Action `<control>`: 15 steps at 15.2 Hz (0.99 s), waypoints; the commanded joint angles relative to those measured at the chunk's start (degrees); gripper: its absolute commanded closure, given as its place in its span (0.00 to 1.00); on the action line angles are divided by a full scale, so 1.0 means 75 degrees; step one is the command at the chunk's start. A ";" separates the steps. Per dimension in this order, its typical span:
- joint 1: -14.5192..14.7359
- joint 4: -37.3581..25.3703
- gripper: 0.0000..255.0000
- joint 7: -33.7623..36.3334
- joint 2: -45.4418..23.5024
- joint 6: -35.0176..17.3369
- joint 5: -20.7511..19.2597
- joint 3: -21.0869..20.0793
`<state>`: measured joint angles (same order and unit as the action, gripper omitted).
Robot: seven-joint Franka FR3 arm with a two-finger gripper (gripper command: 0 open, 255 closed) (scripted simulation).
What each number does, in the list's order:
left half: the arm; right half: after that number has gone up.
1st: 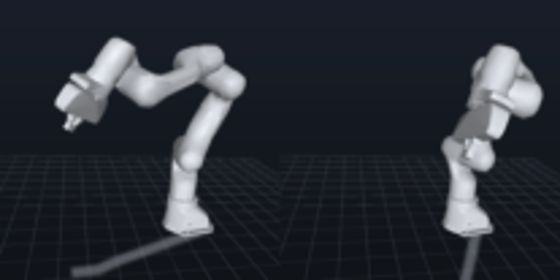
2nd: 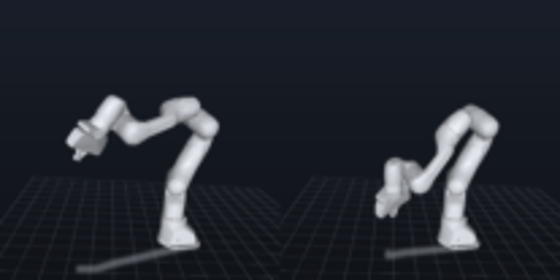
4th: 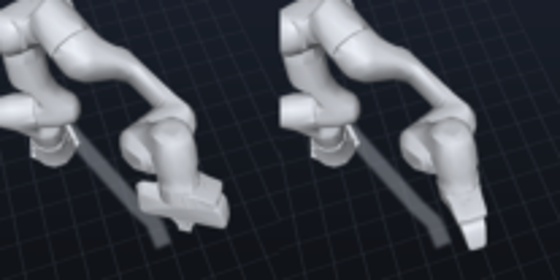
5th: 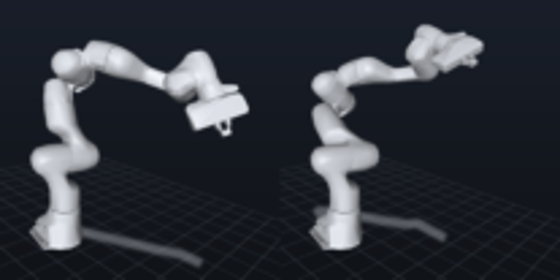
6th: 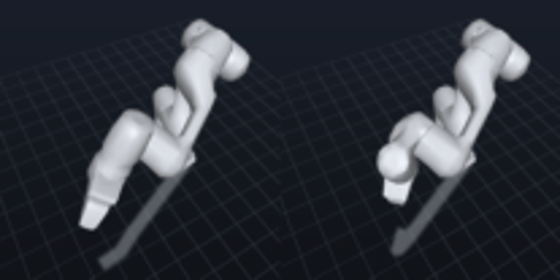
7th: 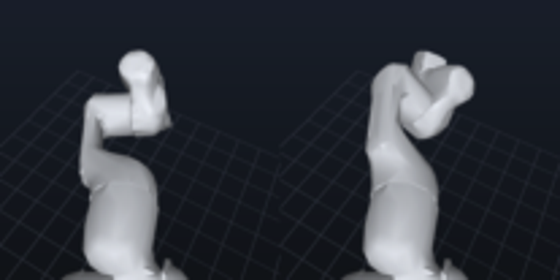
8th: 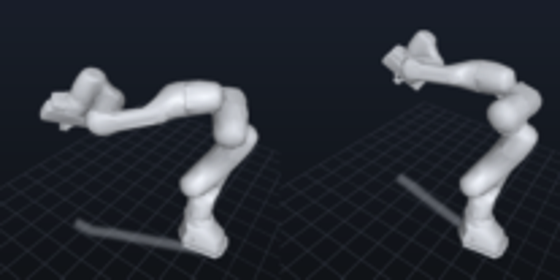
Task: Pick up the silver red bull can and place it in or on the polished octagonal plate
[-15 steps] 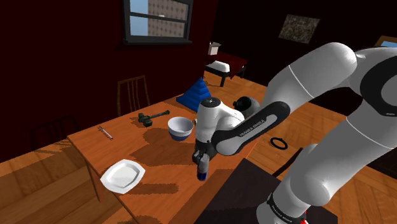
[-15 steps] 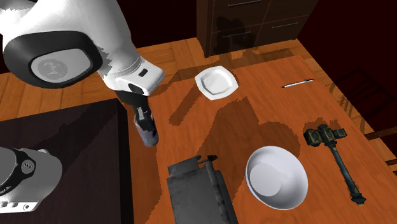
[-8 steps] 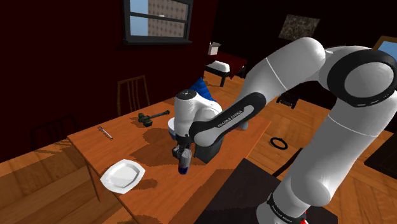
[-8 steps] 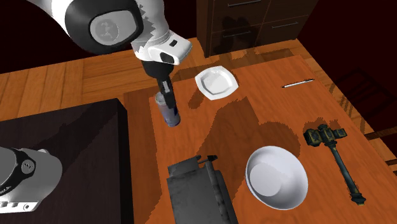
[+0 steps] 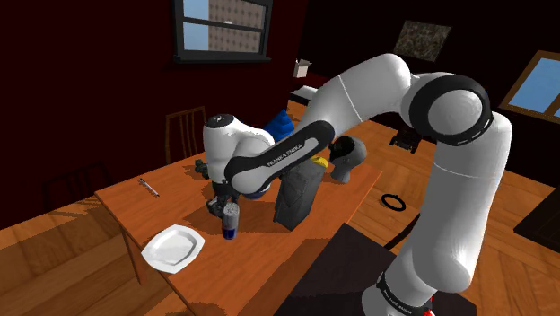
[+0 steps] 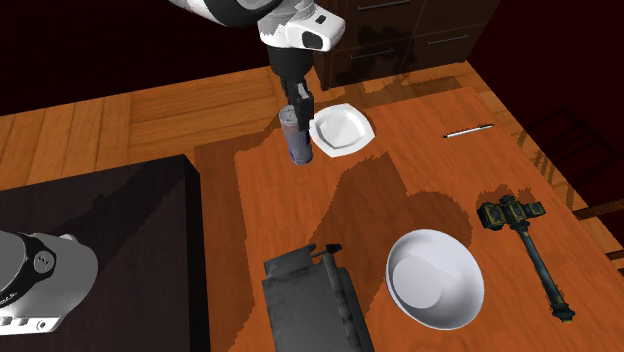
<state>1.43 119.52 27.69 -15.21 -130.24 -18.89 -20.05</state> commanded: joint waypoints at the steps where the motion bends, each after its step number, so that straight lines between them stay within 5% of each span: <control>1: 0.0159 -0.0777 1.00 0.0110 -0.0477 0.0358 -0.0104 0.0001; 8: 0.0894 -0.3947 1.00 0.0263 -0.2359 0.1785 -0.0394 0.0092; 15: 0.1880 -0.8229 1.00 -0.0024 -0.4725 0.3655 -0.0562 0.0311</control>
<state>14.48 62.40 27.86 -48.15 -104.82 -22.96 -17.98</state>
